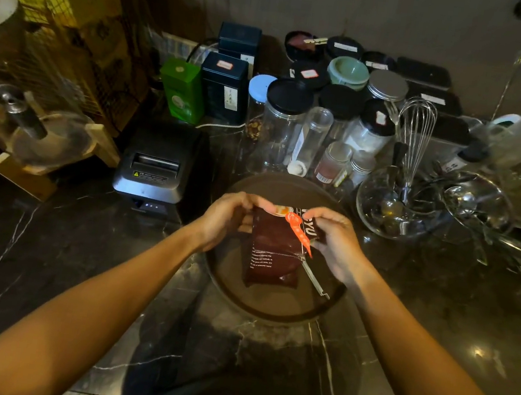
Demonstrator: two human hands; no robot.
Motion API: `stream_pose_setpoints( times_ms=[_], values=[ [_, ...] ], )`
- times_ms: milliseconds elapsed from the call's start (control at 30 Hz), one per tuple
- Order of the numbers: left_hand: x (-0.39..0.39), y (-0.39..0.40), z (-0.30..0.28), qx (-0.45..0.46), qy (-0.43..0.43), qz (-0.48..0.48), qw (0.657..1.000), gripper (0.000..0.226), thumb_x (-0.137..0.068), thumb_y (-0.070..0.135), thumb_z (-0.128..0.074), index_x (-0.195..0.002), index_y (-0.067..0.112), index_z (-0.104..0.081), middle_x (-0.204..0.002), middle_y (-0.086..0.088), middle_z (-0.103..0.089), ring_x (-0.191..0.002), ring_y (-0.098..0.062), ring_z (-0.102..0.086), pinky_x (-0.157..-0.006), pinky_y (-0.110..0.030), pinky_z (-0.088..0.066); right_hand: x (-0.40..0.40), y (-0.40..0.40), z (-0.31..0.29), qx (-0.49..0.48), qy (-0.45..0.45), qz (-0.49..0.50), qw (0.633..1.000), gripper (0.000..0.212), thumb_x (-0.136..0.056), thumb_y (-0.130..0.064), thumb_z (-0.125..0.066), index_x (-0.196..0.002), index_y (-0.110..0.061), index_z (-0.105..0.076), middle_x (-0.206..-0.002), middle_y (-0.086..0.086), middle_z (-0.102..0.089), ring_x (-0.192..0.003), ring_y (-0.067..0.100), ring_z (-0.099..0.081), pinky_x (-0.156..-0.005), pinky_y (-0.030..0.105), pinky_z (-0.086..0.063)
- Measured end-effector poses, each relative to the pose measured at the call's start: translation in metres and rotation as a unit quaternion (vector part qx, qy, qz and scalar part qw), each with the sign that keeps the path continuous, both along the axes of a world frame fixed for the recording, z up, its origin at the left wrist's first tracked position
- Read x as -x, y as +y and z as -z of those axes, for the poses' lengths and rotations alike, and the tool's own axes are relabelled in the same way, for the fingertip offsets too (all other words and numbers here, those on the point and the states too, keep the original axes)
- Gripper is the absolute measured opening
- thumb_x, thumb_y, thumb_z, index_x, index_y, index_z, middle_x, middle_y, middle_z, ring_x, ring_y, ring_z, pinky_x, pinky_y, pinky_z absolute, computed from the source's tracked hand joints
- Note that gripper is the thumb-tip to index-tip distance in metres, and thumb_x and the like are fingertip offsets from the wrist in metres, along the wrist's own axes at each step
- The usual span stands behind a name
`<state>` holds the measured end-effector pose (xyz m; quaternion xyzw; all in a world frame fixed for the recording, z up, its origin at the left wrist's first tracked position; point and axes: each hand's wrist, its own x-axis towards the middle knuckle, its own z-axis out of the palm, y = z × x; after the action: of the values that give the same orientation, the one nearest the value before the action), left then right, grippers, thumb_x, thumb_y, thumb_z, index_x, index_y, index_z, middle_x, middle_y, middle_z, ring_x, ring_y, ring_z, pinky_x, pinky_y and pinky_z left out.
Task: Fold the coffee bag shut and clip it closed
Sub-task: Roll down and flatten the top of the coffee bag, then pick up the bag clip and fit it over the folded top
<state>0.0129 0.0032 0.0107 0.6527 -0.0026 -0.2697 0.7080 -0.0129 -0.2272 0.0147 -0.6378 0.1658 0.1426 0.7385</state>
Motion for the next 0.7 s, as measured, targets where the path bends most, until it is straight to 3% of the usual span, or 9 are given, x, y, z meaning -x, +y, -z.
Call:
stream_pose_setpoints(
  times_ms=[67, 133, 200, 300, 367, 500, 567, 633, 700],
  values=[
    [0.001, -0.002, 0.000, -0.009, -0.030, -0.001, 0.999, 0.027, -0.102, 0.014, -0.050, -0.108, 0.011, -0.077, -0.102, -0.003, -0.078, -0.091, -0.012, -0.071, -0.081, -0.024, -0.056, -0.002, -0.002, 0.002, -0.021, -0.003, 0.002, 1.000, 0.038, -0.100, 0.003, -0.038, -0.086, -0.010, -0.071, -0.093, 0.007, -0.072, -0.087, 0.018, -0.066, -0.078, 0.035, -0.055],
    [0.004, -0.002, 0.003, -0.026, -0.081, -0.006, 0.996, 0.024, -0.096, 0.008, -0.064, -0.119, 0.008, -0.072, -0.111, -0.005, -0.076, -0.100, -0.012, -0.072, -0.087, -0.027, -0.059, -0.003, -0.004, 0.004, -0.031, -0.003, -0.020, 0.999, 0.029, -0.100, -0.006, -0.042, -0.098, -0.010, -0.071, -0.099, 0.011, -0.071, -0.096, 0.023, -0.064, -0.084, 0.038, -0.052],
    [0.005, -0.002, 0.006, -0.032, -0.084, -0.012, 0.996, 0.038, -0.094, 0.002, -0.066, -0.131, 0.008, -0.064, -0.114, -0.006, -0.074, -0.102, -0.014, -0.074, -0.084, -0.029, -0.061, -0.002, -0.005, 0.007, -0.036, -0.007, -0.046, 0.998, 0.022, -0.098, -0.009, -0.054, -0.114, -0.011, -0.069, -0.111, 0.019, -0.069, -0.105, 0.030, -0.065, -0.093, 0.046, -0.051],
    [0.005, -0.004, 0.006, -0.030, -0.052, -0.049, 0.997, 0.051, -0.093, 0.000, -0.068, -0.140, 0.014, -0.054, -0.111, -0.008, -0.075, -0.095, -0.016, -0.077, -0.077, -0.030, -0.064, -0.001, -0.004, 0.008, -0.002, 0.001, -0.040, 0.999, 0.046, -0.091, 0.001, -0.069, -0.130, -0.023, -0.064, -0.118, 0.018, -0.069, -0.111, 0.033, -0.069, -0.100, 0.050, -0.052],
    [0.007, -0.006, 0.005, -0.041, -0.036, -0.067, 0.996, 0.053, -0.091, 0.002, -0.070, -0.140, 0.014, -0.052, -0.109, -0.011, -0.075, -0.091, -0.014, -0.078, -0.076, -0.029, -0.064, -0.001, -0.003, 0.010, 0.013, 0.006, -0.022, 1.000, 0.048, -0.090, 0.005, -0.068, -0.131, -0.019, -0.062, -0.122, 0.021, -0.069, -0.115, 0.038, -0.068, -0.103, 0.053, -0.051],
    [0.012, -0.002, 0.014, -0.090, -0.029, -0.005, 0.995, 0.032, -0.091, 0.015, -0.073, -0.116, -0.004, -0.068, -0.107, -0.024, -0.076, -0.100, -0.026, -0.075, -0.089, -0.040, -0.061, -0.001, -0.005, 0.012, 0.010, 0.004, -0.013, 1.000, 0.034, -0.094, 0.006, -0.064, -0.127, 0.000, -0.062, -0.113, 0.021, -0.073, -0.104, 0.035, -0.069, -0.094, 0.048, -0.056],
    [0.013, -0.001, 0.021, -0.113, -0.037, -0.001, 0.993, 0.044, -0.091, 0.023, -0.074, -0.091, -0.019, -0.061, -0.095, -0.033, -0.073, -0.088, -0.027, -0.072, -0.083, -0.045, -0.057, -0.001, -0.004, 0.013, 0.026, -0.001, -0.021, 0.999, 0.027, -0.094, 0.004, -0.064, -0.122, 0.002, -0.064, -0.113, 0.021, -0.074, -0.102, 0.033, -0.071, -0.093, 0.046, -0.057],
    [0.014, 0.000, 0.024, -0.123, -0.044, -0.016, 0.991, 0.051, -0.092, 0.023, -0.072, -0.083, -0.023, -0.051, -0.082, -0.024, -0.076, -0.080, -0.017, -0.075, -0.073, -0.035, -0.059, -0.002, -0.003, 0.014, 0.038, -0.004, -0.031, 0.999, 0.024, -0.094, 0.000, -0.066, -0.118, -0.002, -0.067, -0.116, 0.022, -0.076, -0.104, 0.032, -0.073, -0.095, 0.046, -0.058],
    [0.015, -0.001, 0.024, -0.125, -0.047, -0.023, 0.991, 0.048, -0.093, 0.021, -0.071, -0.082, -0.022, -0.051, -0.082, -0.021, -0.077, -0.080, -0.020, -0.079, -0.069, -0.031, -0.060, -0.003, -0.003, 0.014, 0.033, -0.005, -0.036, 0.999, 0.023, -0.095, -0.006, -0.068, -0.118, -0.003, -0.068, -0.117, 0.023, -0.075, -0.105, 0.031, -0.073, -0.095, 0.045, -0.059]
  ],
)
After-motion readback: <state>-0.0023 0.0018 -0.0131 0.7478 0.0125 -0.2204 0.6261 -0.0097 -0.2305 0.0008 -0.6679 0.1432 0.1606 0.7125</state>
